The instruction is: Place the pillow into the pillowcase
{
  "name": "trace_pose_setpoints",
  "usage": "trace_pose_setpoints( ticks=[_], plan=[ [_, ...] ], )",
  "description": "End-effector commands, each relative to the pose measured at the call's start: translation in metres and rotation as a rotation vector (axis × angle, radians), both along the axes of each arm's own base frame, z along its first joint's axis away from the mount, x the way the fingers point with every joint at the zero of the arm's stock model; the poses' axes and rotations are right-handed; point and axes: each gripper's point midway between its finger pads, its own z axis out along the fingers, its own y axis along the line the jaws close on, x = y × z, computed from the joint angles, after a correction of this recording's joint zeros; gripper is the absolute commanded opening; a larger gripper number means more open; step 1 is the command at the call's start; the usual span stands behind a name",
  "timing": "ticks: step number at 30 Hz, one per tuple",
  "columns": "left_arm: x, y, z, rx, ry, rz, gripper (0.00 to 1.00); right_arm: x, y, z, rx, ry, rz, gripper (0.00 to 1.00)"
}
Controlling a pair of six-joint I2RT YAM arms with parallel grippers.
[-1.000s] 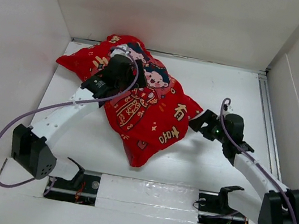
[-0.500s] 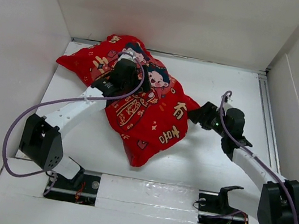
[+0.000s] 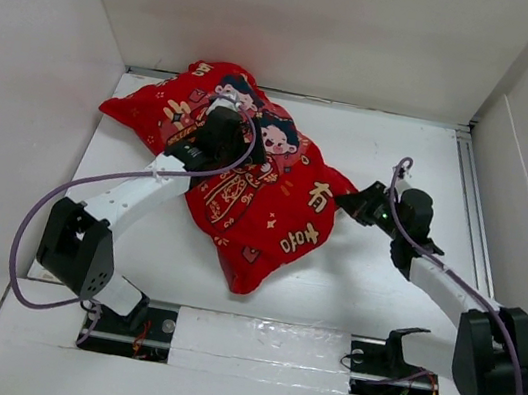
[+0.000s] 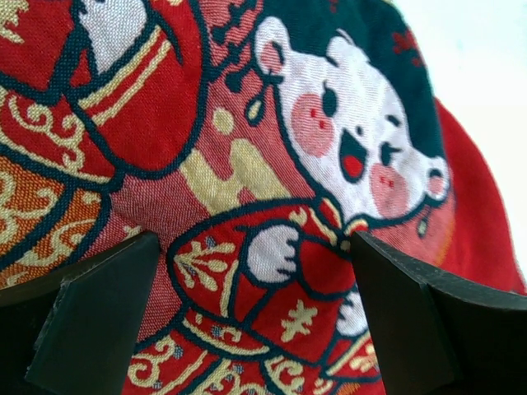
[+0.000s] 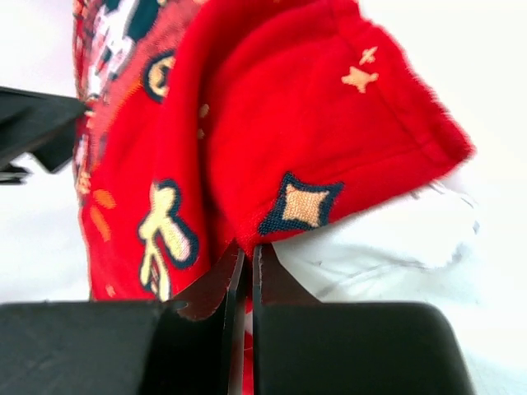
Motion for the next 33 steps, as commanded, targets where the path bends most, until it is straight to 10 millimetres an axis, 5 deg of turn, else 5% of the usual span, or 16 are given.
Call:
trace_pose_setpoints(
  ticks=[1, 7, 11, 16, 22, 26, 33],
  plan=[
    [0.003, 0.004, -0.017, 0.026, 0.024, 0.03, 0.99, 0.006, -0.027, 0.03, -0.021, -0.075, -0.096, 0.0],
    [0.009, 0.015, -0.015, 0.053, 0.03, 0.11, 0.99, -0.019, -0.095, 0.031, -0.131, -0.006, -0.287, 0.0],
    [0.014, 0.016, -0.01, 0.058, 0.015, 0.126, 0.99, -0.029, -0.105, 0.02, -0.159, 0.017, -0.253, 0.15],
    [0.017, 0.01, -0.025, 0.049, 0.05, 0.123, 0.99, -0.029, -0.101, -0.025, -0.146, 0.144, -0.173, 0.29],
    [0.02, 0.001, -0.024, 0.019, 0.041, 0.096, 0.99, -0.02, -0.097, -0.025, -0.107, 0.11, -0.163, 0.4],
    [0.019, 0.004, -0.028, 0.038, 0.044, 0.098, 0.99, -0.017, -0.1, -0.016, -0.098, 0.1, -0.193, 0.0],
    [0.024, 0.017, -0.023, 0.045, 0.039, 0.174, 0.99, -0.032, -0.125, 0.005, -0.121, 0.096, -0.336, 0.0]
  ],
)
